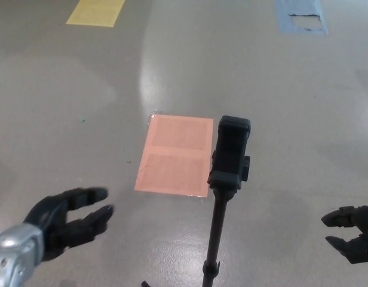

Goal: The robot uses its left hand to grab the top of a phone stand kept on the floor and rotates it anti-clockwise

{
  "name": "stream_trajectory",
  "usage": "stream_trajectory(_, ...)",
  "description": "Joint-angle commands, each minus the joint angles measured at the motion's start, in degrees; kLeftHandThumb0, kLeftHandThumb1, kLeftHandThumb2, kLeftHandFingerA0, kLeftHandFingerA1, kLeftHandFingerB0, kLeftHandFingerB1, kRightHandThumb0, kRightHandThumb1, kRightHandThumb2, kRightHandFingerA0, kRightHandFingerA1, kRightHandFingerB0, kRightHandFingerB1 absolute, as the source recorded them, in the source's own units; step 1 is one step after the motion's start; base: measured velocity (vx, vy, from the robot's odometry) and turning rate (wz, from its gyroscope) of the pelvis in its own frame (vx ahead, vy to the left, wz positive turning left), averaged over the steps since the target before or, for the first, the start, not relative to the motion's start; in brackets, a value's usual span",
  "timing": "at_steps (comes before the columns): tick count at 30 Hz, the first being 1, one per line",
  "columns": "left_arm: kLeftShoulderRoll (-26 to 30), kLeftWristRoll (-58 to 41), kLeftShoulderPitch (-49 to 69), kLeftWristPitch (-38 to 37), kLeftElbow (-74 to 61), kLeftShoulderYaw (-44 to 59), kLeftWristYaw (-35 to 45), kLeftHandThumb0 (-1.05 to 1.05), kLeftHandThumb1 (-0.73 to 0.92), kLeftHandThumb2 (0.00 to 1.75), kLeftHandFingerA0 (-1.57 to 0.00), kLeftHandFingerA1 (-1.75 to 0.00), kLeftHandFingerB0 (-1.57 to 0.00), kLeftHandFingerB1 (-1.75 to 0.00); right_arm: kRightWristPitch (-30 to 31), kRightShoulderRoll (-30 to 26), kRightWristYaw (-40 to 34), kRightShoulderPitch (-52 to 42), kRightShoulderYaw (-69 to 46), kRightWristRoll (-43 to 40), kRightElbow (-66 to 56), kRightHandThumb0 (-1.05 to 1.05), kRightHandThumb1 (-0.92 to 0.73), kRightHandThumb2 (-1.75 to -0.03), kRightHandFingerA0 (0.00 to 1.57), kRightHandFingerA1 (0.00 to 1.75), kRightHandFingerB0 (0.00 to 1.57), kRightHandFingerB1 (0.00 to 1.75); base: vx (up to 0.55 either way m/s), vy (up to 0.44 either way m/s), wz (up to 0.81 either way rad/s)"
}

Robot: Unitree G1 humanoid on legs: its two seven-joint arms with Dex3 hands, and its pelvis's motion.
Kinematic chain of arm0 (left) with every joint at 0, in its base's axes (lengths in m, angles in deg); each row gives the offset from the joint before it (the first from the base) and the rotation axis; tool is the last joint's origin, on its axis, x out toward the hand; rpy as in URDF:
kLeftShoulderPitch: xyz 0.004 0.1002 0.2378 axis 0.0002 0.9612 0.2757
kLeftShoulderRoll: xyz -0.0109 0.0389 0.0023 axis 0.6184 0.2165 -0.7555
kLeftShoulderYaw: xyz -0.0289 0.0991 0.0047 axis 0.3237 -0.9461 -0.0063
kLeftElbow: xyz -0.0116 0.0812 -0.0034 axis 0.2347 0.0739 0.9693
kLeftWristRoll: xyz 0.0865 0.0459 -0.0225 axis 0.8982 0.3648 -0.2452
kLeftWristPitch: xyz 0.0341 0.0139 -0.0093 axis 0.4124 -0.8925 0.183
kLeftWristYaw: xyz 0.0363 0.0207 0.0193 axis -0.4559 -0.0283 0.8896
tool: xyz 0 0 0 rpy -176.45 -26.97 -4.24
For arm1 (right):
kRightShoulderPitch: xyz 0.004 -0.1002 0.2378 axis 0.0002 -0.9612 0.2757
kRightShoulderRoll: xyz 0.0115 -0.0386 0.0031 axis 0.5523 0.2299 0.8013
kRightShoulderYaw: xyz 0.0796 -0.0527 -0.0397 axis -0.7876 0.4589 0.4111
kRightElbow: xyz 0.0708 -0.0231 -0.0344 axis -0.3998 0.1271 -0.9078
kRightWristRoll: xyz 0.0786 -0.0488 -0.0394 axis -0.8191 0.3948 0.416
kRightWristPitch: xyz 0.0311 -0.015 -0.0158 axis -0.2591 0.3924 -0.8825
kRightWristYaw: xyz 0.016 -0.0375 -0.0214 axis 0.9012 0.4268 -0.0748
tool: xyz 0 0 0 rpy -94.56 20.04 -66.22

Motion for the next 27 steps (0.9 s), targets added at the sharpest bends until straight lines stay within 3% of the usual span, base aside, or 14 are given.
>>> stream_trajectory(1, 12.2, 16.4, 2.0, -27.8, 31.6, -5.3, -10.7, -0.27, 0.44, 0.92, -0.69, -0.75, -0.19, -0.5, -0.3, 0.1, -1.5, -6.6, 0.6, 0.5, 0.7, -0.48, -0.73, -0.81, 0.32, 0.45, 0.15, 0.36, 0.0, 0.0, 0.0)
stream_trajectory(5, 12.1, 16.6, 2.9, -28.8, 33.8, -6.7, -9.8, -0.27, 0.44, 0.92, -0.7, -0.75, -0.18, -0.5, -0.7, 0.0, -1.7, -8.4, 0.7, 0.6, 0.5, -0.41, -0.85, -0.65, 0.38, 0.39, 0.18, 0.29, 0.0, 0.0, 0.0)
stream_trajectory(6, 11.7, 16.4, 4.0, -29.5, 34.2, -6.9, -10.0, -0.4, 0.63, 0.6, -0.63, -0.5, -0.26, -0.3, -1.6, -0.3, -1.2, -10.1, 0.4, 0.1, 0.3, -0.47, -0.75, -0.77, 0.25, 0.42, 0.16, 0.36, 0.0, 0.0, 0.0)
stream_trajectory(7, 11.5, 16.3, 4.3, -29.8, 34.4, -7.0, -10.1, -0.4, 0.63, 0.6, -0.63, -0.5, -0.26, -0.3, -1.8, -0.3, -1.0, -10.5, 0.3, 0.0, 0.2, -0.47, -0.75, -0.77, 0.25, 0.42, 0.16, 0.36, 0.0, 0.0, 0.0)
stream_trajectory(8, 11.2, 16.0, 5.1, -30.3, 34.7, -7.0, -10.0, -0.29, 0.43, 0.91, -0.41, -0.6, -0.1, -0.46, -2.1, -0.4, -1.1, -11.6, 0.3, -0.1, 0.2, -0.48, -0.74, -0.79, 0.27, 0.43, 0.15, 0.36, 0.0, 0.0, 0.0)
stream_trajectory(9, 11.1, 15.9, 5.5, -30.8, 35.0, -7.0, -10.0, -0.29, 0.43, 0.91, -0.41, -0.6, -0.1, -0.46, -2.2, -0.3, -1.1, -12.3, 0.3, -0.1, 0.2, -0.48, -0.74, -0.79, 0.27, 0.43, 0.15, 0.36, 0.0, 0.0, 0.0)
stream_trajectory(10, 10.7, 15.9, 6.6, -31.4, 35.8, -7.4, -10.1, -0.42, 0.64, 0.62, -0.49, -0.38, -0.22, -0.3, -3.0, -0.4, -1.0, -14.2, 0.5, 0.0, 0.1, -0.47, -0.76, -0.77, 0.24, 0.41, 0.16, 0.35, 0.0, 0.0, 0.0)
stream_trajectory(14, 10.3, 16.4, 7.1, -32.2, 37.4, -8.6, -10.1, -0.41, 0.65, 0.6, -0.43, -0.36, -0.2, -0.28, -3.1, -0.6, -0.9, -15.6, 0.4, 0.0, 0.0, -0.41, -0.85, -0.66, 0.3, 0.37, 0.16, 0.29, 0.0, 0.0, 0.0)
stream_trajectory(18, 10.3, 16.5, 7.1, -31.9, 39.6, -9.8, -7.8, -0.38, 0.66, 0.6, -0.4, -0.37, -0.16, -0.27, -3.0, -0.3, -1.0, -16.5, -0.8, -1.0, 0.2, -0.48, -0.73, -0.79, 0.26, 0.44, 0.15, 0.36, 0.0, 0.0, 0.0)
stream_trajectory(20, 10.2, 16.5, 6.8, -32.5, 40.3, -10.0, -7.9, -0.37, 0.65, 0.6, -0.56, -0.41, -0.18, -0.28, -2.7, -0.3, -0.9, -16.5, -0.8, -1.1, 0.1, -0.49, -0.73, -0.79, 0.27, 0.44, 0.15, 0.36, 0.0, 0.0, 0.0)
stream_trajectory(21, 10.2, 16.6, 6.5, -32.7, 40.6, -10.1, -8.0, -0.29, 0.48, 0.93, -0.41, -0.61, -0.04, -0.44, -2.6, -0.4, -0.9, -16.4, -0.7, -0.9, 0.0, -0.48, -0.74, -0.79, 0.25, 0.43, 0.15, 0.36, 0.0, 0.0, 0.0)
stream_trajectory(22, 10.2, 16.6, 6.2, -32.9, 40.9, -10.2, -8.1, -0.29, 0.48, 0.93, -0.41, -0.61, -0.04, -0.44, -2.5, -0.4, -1.0, -16.3, -0.7, -0.8, -0.1, -0.48, -0.74, -0.79, 0.25, 0.43, 0.15, 0.36, 0.0, 0.0, 0.0)
stream_trajectory(23, 10.3, 16.9, 5.7, -33.3, 40.9, -10.6, -8.0, -0.42, 0.68, 0.64, -0.43, -0.38, -0.17, -0.29, -2.7, -0.5, -1.0, -16.1, -0.6, -0.6, -0.2, -0.48, -0.74, -0.79, 0.27, 0.44, 0.15, 0.36, 0.0, 0.0, 0.0)
stream_trajectory(27, 10.4, 17.2, 4.5, -34.3, 41.4, -10.9, -8.0, -0.42, 0.68, 0.62, -0.53, -0.45, -0.18, -0.28, -3.0, -0.6, -0.9, -15.7, -0.7, -0.6, -0.4, -0.49, -0.74, -0.8, 0.28, 0.45, 0.15, 0.36, 0.0, 0.0, 0.0)
